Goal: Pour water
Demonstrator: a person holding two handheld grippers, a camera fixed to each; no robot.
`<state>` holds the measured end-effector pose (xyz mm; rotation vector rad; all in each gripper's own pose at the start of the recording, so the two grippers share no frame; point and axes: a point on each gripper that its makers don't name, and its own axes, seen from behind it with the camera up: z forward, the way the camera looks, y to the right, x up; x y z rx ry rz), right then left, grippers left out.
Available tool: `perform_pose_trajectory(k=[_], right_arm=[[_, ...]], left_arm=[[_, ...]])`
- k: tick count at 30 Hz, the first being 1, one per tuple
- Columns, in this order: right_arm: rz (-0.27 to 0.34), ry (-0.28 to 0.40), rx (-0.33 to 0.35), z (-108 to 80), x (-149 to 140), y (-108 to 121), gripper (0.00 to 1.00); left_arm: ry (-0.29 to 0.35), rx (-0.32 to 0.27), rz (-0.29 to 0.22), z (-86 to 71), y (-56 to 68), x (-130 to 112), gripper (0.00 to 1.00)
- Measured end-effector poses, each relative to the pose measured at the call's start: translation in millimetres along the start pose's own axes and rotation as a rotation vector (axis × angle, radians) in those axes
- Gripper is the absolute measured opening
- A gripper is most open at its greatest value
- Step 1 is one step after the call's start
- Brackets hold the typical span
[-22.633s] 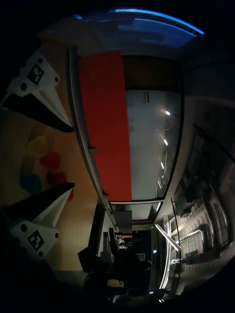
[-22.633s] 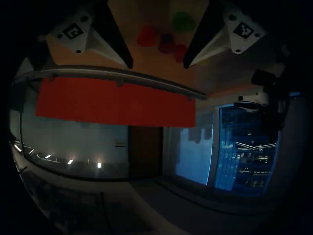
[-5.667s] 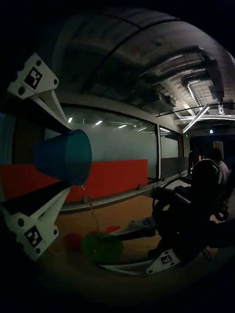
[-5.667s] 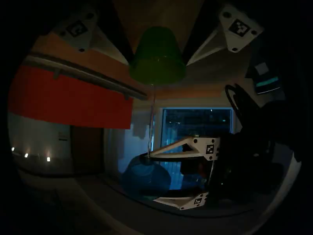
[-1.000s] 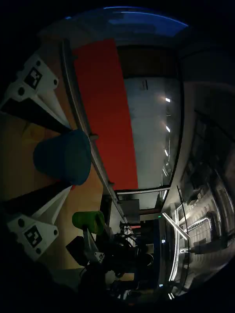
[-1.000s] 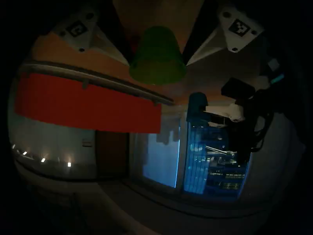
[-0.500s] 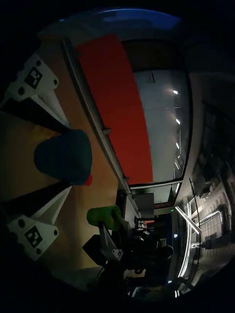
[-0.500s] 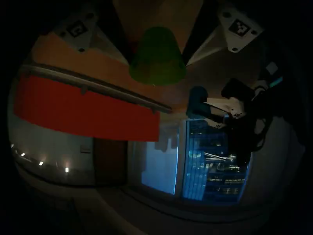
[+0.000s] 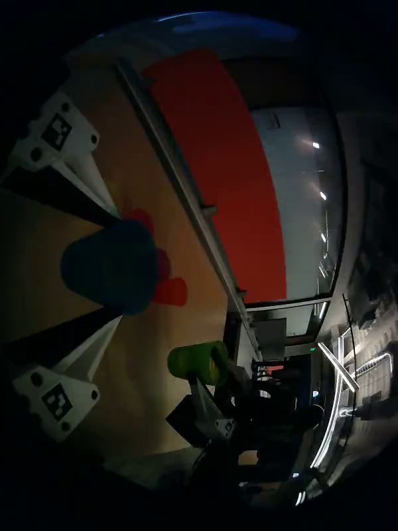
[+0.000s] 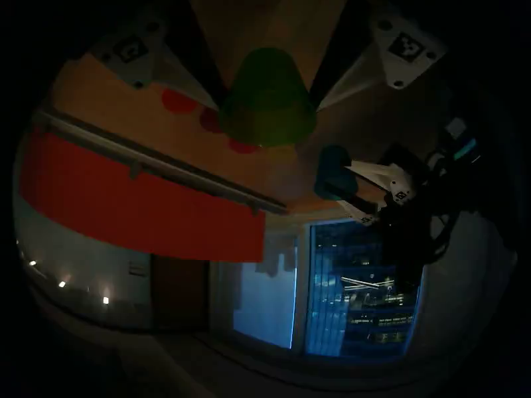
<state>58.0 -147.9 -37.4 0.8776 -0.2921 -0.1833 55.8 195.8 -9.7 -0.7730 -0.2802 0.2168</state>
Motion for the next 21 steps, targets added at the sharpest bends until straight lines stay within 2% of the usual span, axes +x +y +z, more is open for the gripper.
perform_pose_trajectory(k=[13,21], right_arm=[[-0.028,-0.1,0.037,3.6,-29.6,-4.5,1.0],[-0.05,-0.18,0.055,7.9,-53.7,-4.3,1.0]], left_arm=[[-0.114,-0.046,0.024,7.2,10.7,-38.5,0.85],[-0.188,-0.089,0.071,14.8,19.7,-60.7,0.85]])
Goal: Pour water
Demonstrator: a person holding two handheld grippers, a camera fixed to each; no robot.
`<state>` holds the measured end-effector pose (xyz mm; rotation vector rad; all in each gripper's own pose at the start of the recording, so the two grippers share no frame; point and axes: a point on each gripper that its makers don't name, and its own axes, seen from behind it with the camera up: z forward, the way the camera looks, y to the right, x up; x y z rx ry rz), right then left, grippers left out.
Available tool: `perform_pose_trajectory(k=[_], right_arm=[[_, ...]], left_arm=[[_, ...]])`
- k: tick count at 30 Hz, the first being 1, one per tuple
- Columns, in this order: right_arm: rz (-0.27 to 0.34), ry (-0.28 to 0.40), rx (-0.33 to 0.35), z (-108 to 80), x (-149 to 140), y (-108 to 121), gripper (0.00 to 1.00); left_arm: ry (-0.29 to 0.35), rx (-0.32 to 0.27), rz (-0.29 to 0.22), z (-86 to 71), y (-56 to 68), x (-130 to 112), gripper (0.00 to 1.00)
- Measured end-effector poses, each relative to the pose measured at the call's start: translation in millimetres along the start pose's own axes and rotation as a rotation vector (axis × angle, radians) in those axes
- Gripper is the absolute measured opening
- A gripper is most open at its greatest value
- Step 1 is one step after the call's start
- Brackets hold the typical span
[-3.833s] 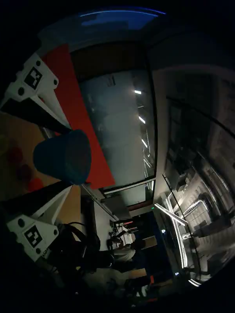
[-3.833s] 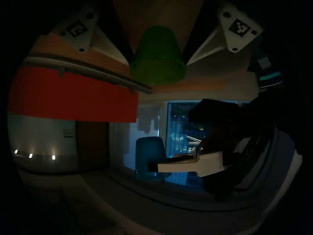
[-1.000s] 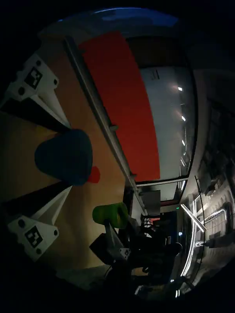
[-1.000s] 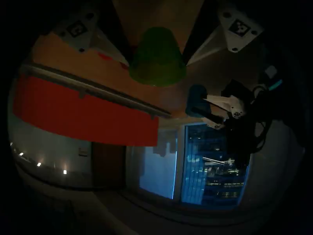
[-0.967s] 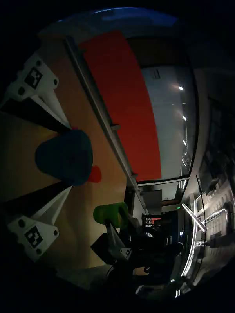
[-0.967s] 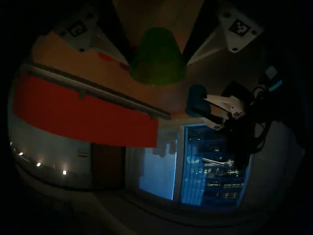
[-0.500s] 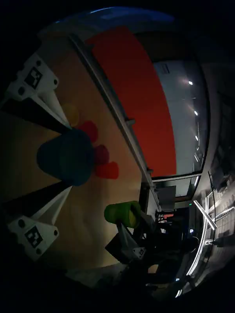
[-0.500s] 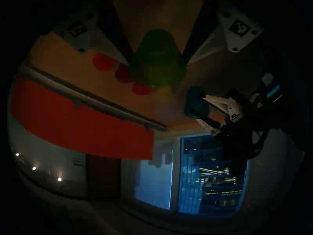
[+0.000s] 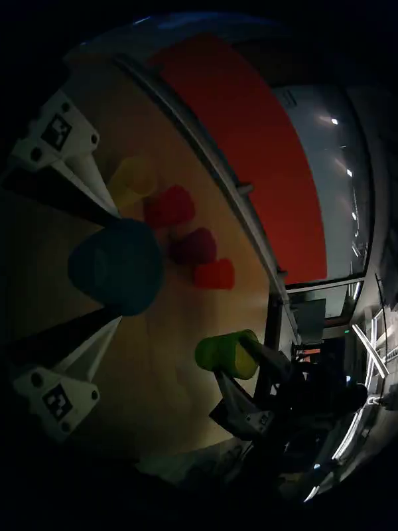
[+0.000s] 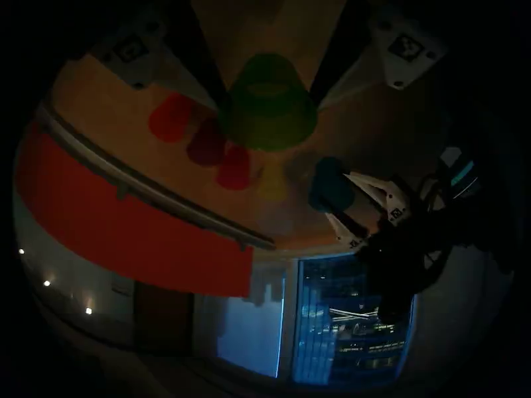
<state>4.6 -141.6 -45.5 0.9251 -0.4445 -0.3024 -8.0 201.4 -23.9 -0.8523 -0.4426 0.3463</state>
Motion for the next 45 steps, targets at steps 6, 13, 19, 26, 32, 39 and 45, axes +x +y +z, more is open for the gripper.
perform_pose_trajectory(k=[6,13,19,26,32,39,45], right_arm=[[-0.018,-0.052,0.022,6.9,-14.0,-3.2,1.0],[-0.033,-0.099,0.051,15.2,-28.8,-8.1,1.0],[-0.038,-0.124,0.06,22.2,-39.0,-9.5,1.0],[-0.041,-0.146,0.063,28.6,-48.0,-10.4,1.0],[-0.04,-0.16,0.062,32.2,-55.2,-10.7,1.0],[-0.037,-0.173,0.055,36.0,-62.5,-10.3,1.0],[-0.039,-0.179,0.053,39.4,-65.4,-11.3,1.0]], left_arm=[[-0.046,-0.03,0.024,10.6,4.2,-11.7,0.85],[-0.09,-0.064,0.046,20.2,10.6,-24.1,0.85],[-0.104,-0.089,0.037,27.1,16.2,-32.5,0.85],[-0.111,-0.108,0.022,33.2,21.5,-42.7,0.85],[-0.113,-0.112,0.015,35.9,22.0,-49.1,0.85],[-0.113,-0.121,-0.002,37.7,23.4,-55.0,0.85],[-0.116,-0.126,-0.009,37.9,23.4,-59.0,0.85]])
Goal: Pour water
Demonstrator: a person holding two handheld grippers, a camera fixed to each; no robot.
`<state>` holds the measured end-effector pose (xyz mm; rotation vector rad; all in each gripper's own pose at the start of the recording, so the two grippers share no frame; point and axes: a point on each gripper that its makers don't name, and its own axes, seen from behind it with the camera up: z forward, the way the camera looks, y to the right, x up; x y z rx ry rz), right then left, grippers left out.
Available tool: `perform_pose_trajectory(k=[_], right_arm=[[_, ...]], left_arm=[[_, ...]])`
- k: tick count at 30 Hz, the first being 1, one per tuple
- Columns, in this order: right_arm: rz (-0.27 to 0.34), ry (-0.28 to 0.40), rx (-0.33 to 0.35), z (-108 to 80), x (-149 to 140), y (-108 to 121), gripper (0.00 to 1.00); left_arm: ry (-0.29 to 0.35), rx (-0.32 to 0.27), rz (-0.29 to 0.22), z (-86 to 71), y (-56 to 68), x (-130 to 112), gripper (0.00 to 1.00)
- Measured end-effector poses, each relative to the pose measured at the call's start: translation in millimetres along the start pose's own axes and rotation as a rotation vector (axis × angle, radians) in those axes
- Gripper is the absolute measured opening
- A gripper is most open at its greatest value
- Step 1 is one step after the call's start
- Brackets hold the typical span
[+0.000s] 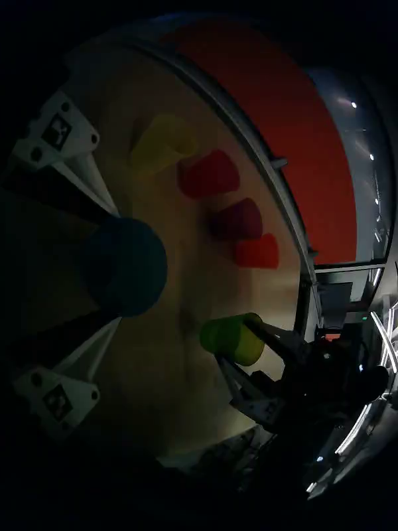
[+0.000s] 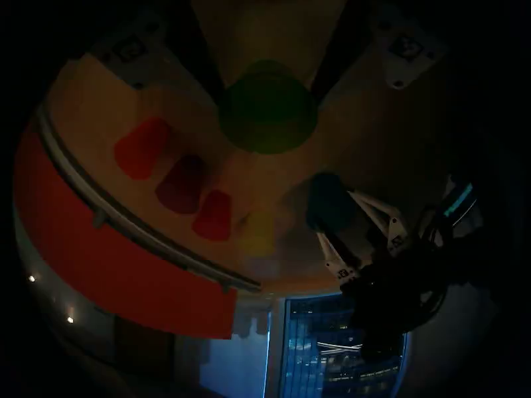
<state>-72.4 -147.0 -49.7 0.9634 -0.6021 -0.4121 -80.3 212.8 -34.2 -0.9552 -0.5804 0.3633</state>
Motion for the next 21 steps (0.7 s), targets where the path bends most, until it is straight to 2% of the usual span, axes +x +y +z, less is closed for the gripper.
perform_pose_trajectory(k=[5,14,21], right_arm=[[-0.001,-0.004,-0.002,2.8,-1.5,-0.7,1.0],[0.007,-0.009,-0.001,7.5,-4.4,-2.0,1.0],[0.014,-0.011,-0.005,9.7,-10.5,-1.9,1.0]], left_arm=[[-0.01,-0.001,-0.009,-1.0,-2.0,-6.5,0.85],[-0.038,-0.001,0.017,-0.6,-1.9,-17.1,0.85],[-0.052,0.02,0.006,-2.5,-6.3,-24.7,0.85]])
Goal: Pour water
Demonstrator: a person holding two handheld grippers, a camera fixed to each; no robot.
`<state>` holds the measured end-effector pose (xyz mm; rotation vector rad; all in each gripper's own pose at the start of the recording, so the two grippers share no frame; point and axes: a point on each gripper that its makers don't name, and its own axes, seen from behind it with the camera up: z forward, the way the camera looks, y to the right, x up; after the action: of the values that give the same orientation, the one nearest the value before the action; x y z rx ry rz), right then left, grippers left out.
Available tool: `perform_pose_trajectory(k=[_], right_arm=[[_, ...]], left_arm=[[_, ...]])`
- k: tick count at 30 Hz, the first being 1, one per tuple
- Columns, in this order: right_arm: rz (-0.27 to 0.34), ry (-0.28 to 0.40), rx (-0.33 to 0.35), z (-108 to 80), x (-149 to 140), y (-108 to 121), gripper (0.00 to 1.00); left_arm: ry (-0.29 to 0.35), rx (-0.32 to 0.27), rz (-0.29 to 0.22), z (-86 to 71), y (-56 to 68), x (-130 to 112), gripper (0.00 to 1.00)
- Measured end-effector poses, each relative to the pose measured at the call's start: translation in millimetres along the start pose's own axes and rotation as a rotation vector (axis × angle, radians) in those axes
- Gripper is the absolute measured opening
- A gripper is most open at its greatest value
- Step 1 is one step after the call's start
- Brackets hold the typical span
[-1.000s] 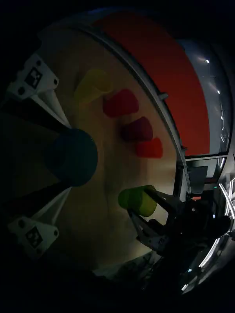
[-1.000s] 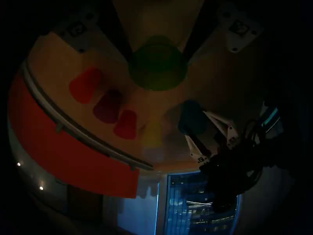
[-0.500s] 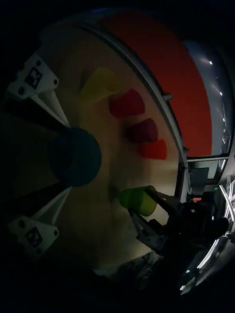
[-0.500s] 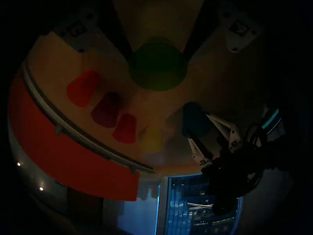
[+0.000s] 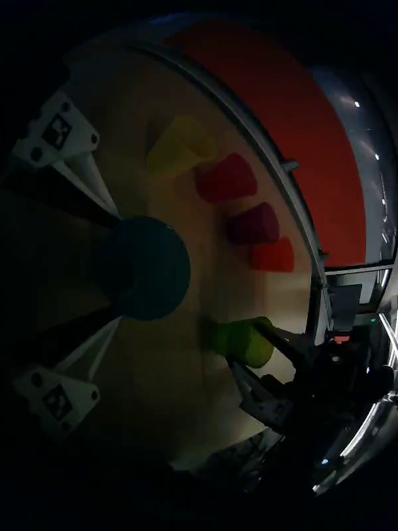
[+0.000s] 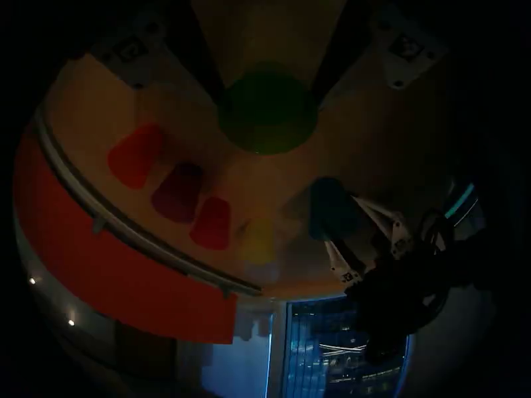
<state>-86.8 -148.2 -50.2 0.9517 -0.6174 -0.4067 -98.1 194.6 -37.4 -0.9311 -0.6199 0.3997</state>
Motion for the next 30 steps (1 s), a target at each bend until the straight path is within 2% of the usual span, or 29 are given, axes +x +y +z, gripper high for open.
perform_pose_trajectory(k=[11,20,30], right_arm=[[0.028,0.013,-0.009,-1.7,-6.6,0.2,1.0],[0.047,0.025,-0.016,-2.4,-8.4,2.6,1.0],[0.048,0.01,-0.033,-2.9,-17.6,3.6,1.0]], left_arm=[[-0.012,0.017,-0.018,-10.8,-1.3,-11.4,0.85],[-0.011,0.037,-0.053,-18.4,-1.4,-16.1,0.85],[-0.002,0.06,-0.073,-25.4,-2.3,-16.6,0.85]])
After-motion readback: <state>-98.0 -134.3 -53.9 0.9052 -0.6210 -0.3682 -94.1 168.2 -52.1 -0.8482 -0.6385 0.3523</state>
